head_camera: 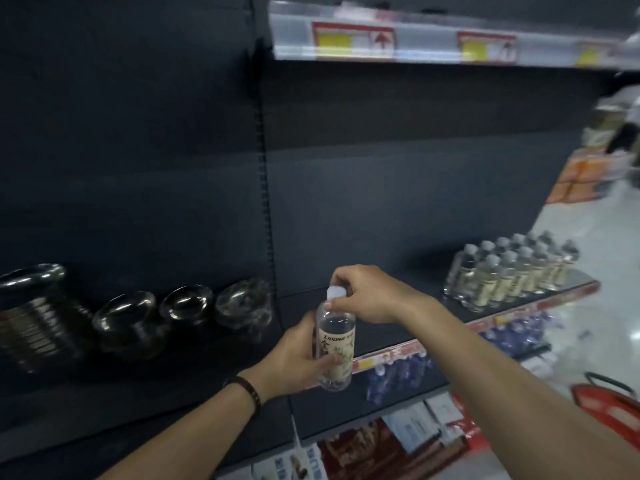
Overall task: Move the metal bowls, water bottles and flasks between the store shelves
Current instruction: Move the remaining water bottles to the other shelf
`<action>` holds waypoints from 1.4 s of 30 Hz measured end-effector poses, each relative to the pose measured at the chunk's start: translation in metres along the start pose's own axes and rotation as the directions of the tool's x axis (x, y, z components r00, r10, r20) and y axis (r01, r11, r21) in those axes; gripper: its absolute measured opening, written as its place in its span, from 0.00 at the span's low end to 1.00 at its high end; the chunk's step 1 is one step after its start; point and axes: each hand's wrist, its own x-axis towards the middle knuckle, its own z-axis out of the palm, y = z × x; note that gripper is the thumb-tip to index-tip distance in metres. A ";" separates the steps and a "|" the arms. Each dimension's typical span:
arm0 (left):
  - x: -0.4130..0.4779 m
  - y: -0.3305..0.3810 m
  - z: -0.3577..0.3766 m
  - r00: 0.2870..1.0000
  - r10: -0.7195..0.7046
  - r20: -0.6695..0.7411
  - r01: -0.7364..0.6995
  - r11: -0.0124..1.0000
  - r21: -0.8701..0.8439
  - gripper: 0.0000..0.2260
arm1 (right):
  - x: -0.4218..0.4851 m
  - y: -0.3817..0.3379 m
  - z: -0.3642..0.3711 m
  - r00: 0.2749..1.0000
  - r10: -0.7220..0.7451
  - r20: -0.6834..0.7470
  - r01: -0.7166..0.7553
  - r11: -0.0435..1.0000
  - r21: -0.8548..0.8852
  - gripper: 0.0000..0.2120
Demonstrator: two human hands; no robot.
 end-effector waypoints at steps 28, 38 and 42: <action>0.300 0.071 0.212 0.866 -0.408 0.288 0.497 0.760 -0.418 0.47 | 0.110 0.332 -0.119 0.970 0.238 -0.039 -0.241 0.947 -0.212 0.17; 0.375 0.074 0.267 0.838 -0.438 0.325 0.542 0.741 -0.397 0.43 | 0.155 0.417 -0.122 0.965 0.261 -0.004 -0.259 0.956 -0.141 0.25; 0.389 0.071 0.278 0.853 -0.422 0.306 0.518 0.751 -0.409 0.43 | 0.165 0.429 -0.128 0.961 0.277 -0.007 -0.276 0.952 -0.131 0.24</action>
